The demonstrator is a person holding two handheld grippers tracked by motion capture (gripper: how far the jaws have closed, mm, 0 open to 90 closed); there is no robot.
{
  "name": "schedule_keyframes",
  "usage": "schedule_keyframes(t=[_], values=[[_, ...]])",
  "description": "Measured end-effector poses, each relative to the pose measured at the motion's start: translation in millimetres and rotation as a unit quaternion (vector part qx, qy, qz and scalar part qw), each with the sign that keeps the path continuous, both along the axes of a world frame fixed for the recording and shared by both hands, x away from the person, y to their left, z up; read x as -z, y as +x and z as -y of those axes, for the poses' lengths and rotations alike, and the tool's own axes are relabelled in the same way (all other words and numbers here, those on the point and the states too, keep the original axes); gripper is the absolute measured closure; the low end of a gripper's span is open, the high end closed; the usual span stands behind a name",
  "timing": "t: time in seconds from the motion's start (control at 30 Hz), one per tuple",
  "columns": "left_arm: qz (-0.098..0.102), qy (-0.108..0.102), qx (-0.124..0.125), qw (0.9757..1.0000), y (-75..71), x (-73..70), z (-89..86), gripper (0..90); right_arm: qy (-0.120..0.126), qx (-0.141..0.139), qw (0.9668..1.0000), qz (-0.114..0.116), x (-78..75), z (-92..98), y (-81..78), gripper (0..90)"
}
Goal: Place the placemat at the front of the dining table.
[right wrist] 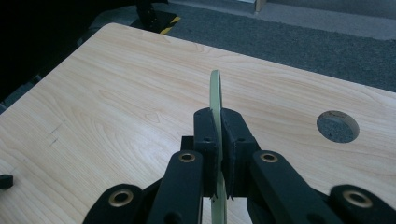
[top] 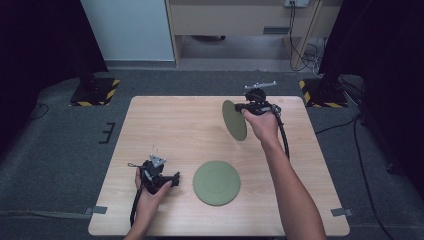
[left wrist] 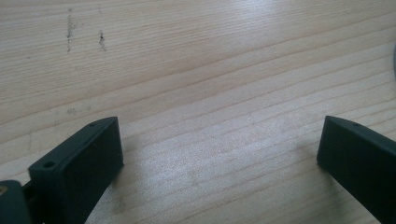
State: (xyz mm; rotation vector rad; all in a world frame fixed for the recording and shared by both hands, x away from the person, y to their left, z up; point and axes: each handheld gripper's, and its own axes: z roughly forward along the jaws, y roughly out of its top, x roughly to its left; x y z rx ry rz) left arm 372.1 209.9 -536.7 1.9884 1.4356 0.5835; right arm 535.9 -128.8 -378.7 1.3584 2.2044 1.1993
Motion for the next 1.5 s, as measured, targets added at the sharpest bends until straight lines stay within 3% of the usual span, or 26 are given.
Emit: schedule_keyframes(t=[0.73, 1.0, 1.5], values=[[0.000, -0.002, 0.000, 1.0000, 0.1, -0.1, -0.2, 0.0, -0.017, -0.007, 0.9998, 0.001, -8.4, -19.4, 15.0, 86.1], [0.000, -0.002, -0.001, 1.0000, 0.6, 0.0, 0.1, 0.0, -0.026, -0.010, 0.9996, 0.001, -13.1, -32.4, 26.3, 86.1], [0.000, -0.004, 0.000, 1.0000, 0.8, -0.1, -0.4, 0.0, -0.032, -0.020, 0.9993, 0.002, -11.6, -56.8, 31.4, 86.1]])
